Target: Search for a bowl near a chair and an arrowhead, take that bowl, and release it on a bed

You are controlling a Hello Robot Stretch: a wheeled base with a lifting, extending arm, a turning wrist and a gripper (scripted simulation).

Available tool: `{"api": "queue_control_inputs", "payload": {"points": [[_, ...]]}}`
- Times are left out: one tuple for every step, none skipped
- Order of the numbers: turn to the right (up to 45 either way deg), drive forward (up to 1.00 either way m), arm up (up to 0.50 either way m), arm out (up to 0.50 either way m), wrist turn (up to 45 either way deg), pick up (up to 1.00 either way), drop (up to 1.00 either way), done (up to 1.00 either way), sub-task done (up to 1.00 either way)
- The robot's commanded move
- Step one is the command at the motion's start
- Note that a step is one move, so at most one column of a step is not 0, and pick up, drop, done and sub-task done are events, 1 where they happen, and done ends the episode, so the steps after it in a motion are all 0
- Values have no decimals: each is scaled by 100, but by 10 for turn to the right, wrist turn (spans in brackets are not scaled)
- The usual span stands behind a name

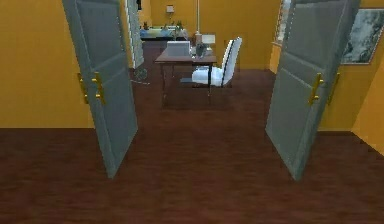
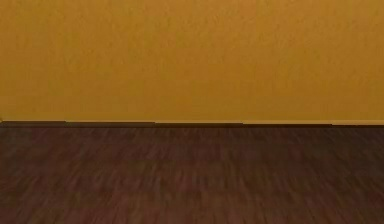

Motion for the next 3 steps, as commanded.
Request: {"api": "queue_control_inputs", "payload": {"points": [[60,0,0,0,0,0,0,0,0],[0,100,0,0,0,0,0,0,0],[0,100,0,0,0,0,0,0,0]]}}
